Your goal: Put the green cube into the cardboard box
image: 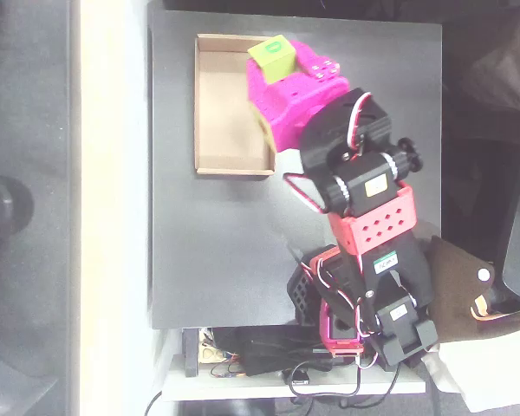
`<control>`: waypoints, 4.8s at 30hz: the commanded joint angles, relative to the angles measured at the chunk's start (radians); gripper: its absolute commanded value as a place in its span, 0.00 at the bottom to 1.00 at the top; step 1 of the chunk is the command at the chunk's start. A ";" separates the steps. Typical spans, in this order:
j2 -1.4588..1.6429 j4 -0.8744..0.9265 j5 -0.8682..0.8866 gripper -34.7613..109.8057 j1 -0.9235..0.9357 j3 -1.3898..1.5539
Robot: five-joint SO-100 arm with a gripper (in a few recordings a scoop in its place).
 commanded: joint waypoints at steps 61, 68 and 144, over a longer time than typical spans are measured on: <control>-0.742 -0.002 0.107 0.46 -0.083 -0.020; -0.742 -0.003 0.107 0.52 -0.083 -0.020; 0.304 0.000 0.109 0.33 0.529 0.135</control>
